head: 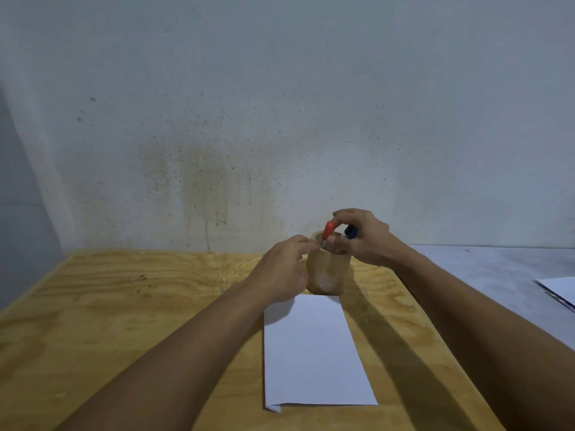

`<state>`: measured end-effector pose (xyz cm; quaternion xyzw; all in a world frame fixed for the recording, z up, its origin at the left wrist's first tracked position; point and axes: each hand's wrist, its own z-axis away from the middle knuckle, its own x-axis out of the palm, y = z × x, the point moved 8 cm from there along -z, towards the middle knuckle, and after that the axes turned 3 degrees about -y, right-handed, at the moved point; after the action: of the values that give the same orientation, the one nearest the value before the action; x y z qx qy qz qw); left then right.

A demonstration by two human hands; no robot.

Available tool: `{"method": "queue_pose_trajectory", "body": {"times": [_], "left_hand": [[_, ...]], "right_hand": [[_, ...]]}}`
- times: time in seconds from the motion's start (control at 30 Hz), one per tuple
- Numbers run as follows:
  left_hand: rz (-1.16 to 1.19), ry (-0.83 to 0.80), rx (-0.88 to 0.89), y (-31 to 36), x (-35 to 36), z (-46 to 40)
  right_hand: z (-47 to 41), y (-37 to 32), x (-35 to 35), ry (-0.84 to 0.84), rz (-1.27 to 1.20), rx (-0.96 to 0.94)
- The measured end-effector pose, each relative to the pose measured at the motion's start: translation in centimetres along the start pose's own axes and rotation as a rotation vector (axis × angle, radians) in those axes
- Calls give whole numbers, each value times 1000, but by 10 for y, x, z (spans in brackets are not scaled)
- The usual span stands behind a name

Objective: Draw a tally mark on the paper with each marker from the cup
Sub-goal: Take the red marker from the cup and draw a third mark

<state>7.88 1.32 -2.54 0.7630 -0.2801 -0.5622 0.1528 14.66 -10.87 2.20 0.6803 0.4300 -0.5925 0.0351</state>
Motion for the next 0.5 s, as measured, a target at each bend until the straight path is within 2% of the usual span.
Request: {"method": "queue_pose_trajectory", "body": {"times": [0.23,0.33,0.4,0.5], "left_hand": [[14,-16,-22,0,2,3],[108,-80,-42,1,5,6],[154,-80,-46,3,3,8],[322,118,-111,6,-22,9]], "right_hand": [[3,-16,-50,313,-392,-38],[10,-36,-72,413,-391,-115],[15,-44,-77,400,-374,-142],[24,-53,-67,271,-380,-143]]}}
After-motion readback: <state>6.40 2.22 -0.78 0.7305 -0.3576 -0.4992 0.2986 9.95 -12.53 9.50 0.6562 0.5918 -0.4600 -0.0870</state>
